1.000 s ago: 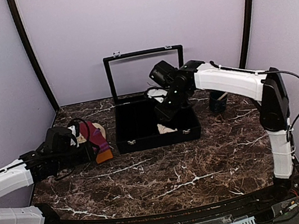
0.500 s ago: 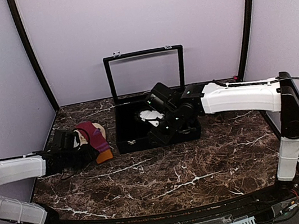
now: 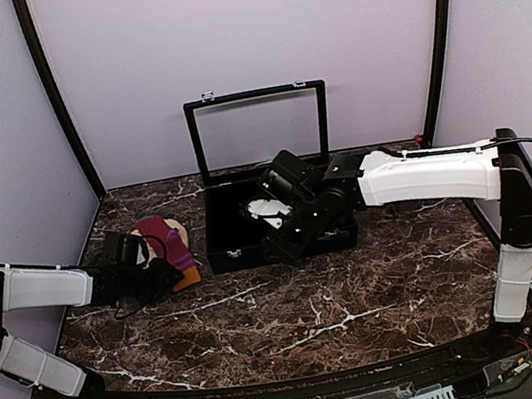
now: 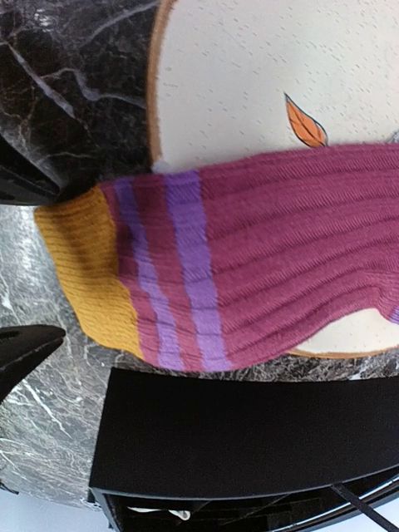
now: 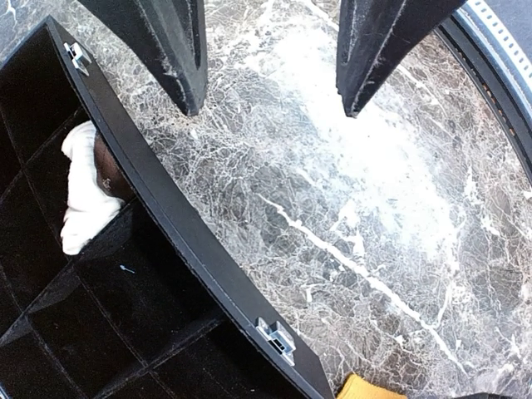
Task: Roll the socks
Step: Pick up the sock from the corner of the board, then pass from the left arm to the right
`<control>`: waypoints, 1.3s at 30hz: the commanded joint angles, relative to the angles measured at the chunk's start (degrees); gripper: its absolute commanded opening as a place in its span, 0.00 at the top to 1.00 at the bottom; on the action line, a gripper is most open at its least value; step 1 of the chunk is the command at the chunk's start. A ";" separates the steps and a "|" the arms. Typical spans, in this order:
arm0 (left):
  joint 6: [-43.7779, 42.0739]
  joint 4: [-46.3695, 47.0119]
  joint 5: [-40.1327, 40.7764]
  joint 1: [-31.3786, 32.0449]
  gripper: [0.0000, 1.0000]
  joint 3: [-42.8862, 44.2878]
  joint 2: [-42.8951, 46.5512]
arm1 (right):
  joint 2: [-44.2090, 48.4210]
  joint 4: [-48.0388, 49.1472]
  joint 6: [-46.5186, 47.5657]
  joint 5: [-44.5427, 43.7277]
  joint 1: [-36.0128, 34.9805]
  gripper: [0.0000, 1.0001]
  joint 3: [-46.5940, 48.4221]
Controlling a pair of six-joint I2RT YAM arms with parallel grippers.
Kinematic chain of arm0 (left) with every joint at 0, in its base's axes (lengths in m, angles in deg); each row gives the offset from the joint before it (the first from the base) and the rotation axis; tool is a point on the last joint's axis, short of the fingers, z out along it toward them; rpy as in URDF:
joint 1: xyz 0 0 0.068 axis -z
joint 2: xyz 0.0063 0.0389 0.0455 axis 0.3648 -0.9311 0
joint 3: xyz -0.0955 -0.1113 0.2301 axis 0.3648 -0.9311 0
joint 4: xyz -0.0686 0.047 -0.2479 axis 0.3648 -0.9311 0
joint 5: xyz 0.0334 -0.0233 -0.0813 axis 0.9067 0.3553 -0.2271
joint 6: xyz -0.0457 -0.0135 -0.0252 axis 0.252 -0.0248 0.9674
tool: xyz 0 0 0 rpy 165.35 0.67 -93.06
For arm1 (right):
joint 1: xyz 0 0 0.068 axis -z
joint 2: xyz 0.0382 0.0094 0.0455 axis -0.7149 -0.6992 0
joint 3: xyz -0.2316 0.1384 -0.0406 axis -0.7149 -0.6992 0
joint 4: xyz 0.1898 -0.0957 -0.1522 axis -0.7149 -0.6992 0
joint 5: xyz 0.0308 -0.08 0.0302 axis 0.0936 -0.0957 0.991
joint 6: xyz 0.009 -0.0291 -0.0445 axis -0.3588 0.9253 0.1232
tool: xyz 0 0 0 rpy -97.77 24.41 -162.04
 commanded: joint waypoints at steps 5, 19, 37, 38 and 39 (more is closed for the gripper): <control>0.04 -1.60 1.85 -0.45 0.49 2.71 -1.71 | 1.19 0.48 1.17 0.49 -0.36 0.50 2.19; -3.01 -0.72 -1.14 -0.56 1.00 2.99 -5.11 | -1.83 -1.38 3.14 -0.53 -0.41 0.50 6.88; -9.02 -12.57 0.58 -0.60 1.00 8.50 16.99 | -2.56 -1.06 2.47 -2.71 -0.95 0.50 12.14; -9.19 -13.24 -0.30 -0.57 1.00 8.72 18.32 | -2.45 -1.09 2.13 -3.07 -1.08 0.50 12.25; -9.33 -13.86 -1.68 -0.50 1.00 8.91 19.45 | -2.36 -1.26 1.74 -3.43 -1.15 0.50 12.34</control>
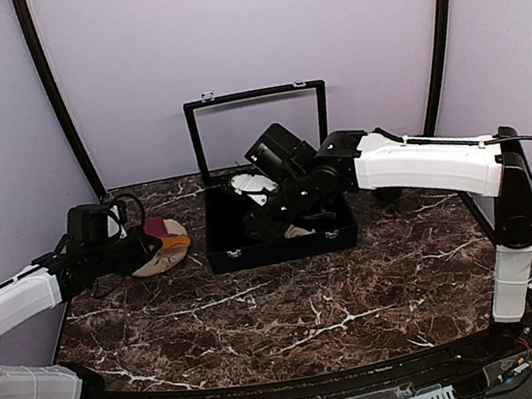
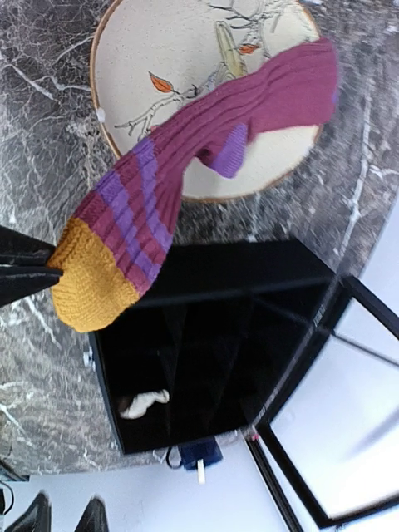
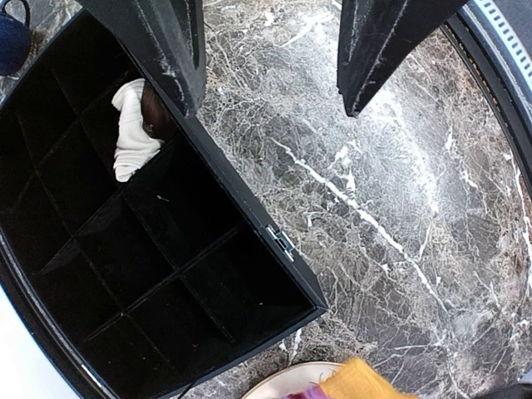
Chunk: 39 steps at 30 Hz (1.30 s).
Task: Roll the socks
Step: Pass from the left arm to the right
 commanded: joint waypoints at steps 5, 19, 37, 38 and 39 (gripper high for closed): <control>-1.95 -7.30 -10.85 -0.14 1.00 1.61 9.86 | 1.13 0.18 -4.76 -5.05 -1.91 0.50 0.89; -7.04 -25.01 -15.71 -0.10 1.00 9.51 30.42 | 5.36 -2.12 -14.88 -17.80 -10.40 0.49 -1.54; -2.41 -25.83 -28.36 -0.05 1.00 15.08 30.80 | 16.44 -4.44 -11.99 -29.88 -9.03 0.46 -5.54; -1.18 -24.56 -29.41 -0.03 1.00 13.80 30.43 | 18.98 -4.10 -12.20 -29.59 -8.68 0.46 -6.94; 0.04 -23.05 -30.62 -0.03 1.00 12.34 30.15 | 20.44 -3.88 -12.52 -29.36 -8.48 0.45 -8.43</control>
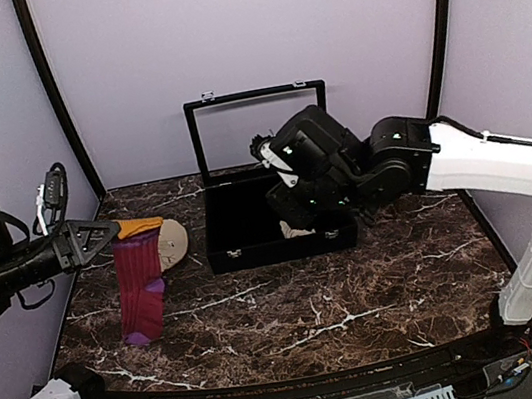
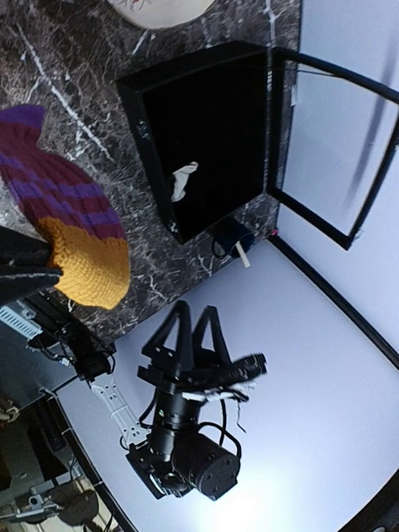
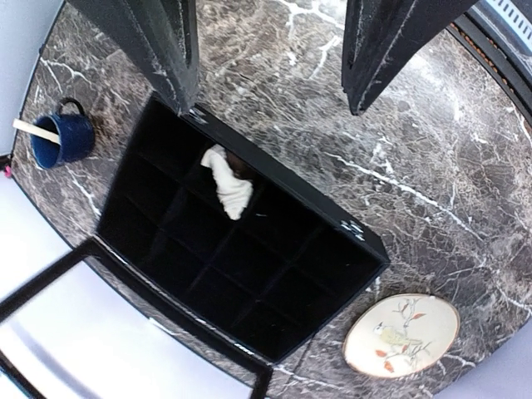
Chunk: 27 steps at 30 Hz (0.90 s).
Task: Roll the socks
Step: Pass from the left arm to the right
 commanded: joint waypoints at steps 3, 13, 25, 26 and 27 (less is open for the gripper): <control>7.31 8.80 -10.63 0.75 1.00 -8.10 -4.34 | 10.24 1.50 -1.84 -0.81 1.98 0.45 -8.94; 5.20 14.17 -4.96 21.78 1.00 -4.80 -25.24 | 18.69 7.87 4.81 14.43 -0.21 0.45 -23.23; 6.06 21.66 -10.00 22.62 1.00 -1.43 -39.14 | 18.37 3.19 13.22 21.51 -8.81 0.42 -22.53; 6.00 22.03 -10.46 22.67 1.00 -1.02 -40.02 | 17.59 2.94 13.65 21.56 -9.27 0.42 -22.01; 5.79 22.05 -10.69 22.63 1.00 -0.60 -41.07 | 16.85 2.81 14.05 21.62 -9.76 0.42 -21.60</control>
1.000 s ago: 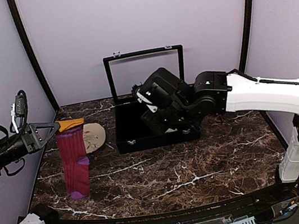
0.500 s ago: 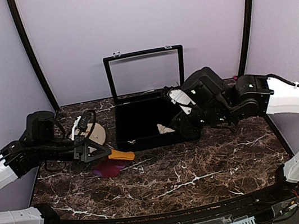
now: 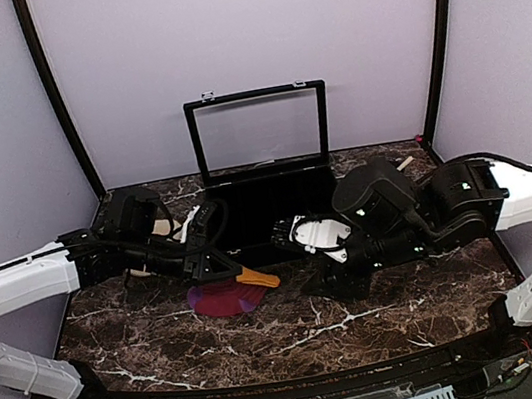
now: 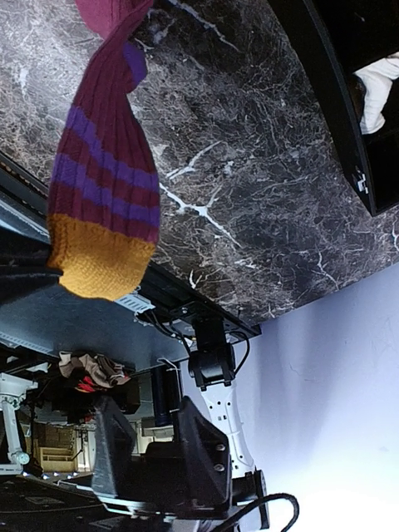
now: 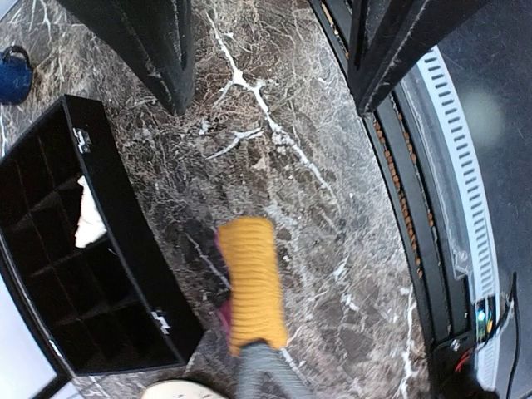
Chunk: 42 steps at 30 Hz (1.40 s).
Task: Roll the socks
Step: Pass from the left arm to the right
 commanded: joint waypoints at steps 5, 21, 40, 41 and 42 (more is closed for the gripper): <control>-1.67 3.04 -6.23 0.36 1.00 5.29 -5.77 | -5.38 -0.63 5.39 0.64 -2.85 0.39 4.55; -4.01 -0.87 -10.73 0.35 1.00 7.00 -6.42 | -14.27 4.44 12.47 -14.63 -3.81 0.37 7.66; -5.94 -3.21 -11.46 0.28 0.97 7.45 -8.02 | -22.18 3.26 11.59 -21.40 -4.59 1.00 11.91; -6.17 -3.89 -9.94 0.26 0.85 7.71 -8.13 | -22.04 2.72 10.00 -20.99 -4.22 1.00 12.04; -6.32 -4.20 -8.10 0.20 0.77 7.86 -8.04 | -21.87 2.01 8.11 -20.37 -3.48 1.00 12.22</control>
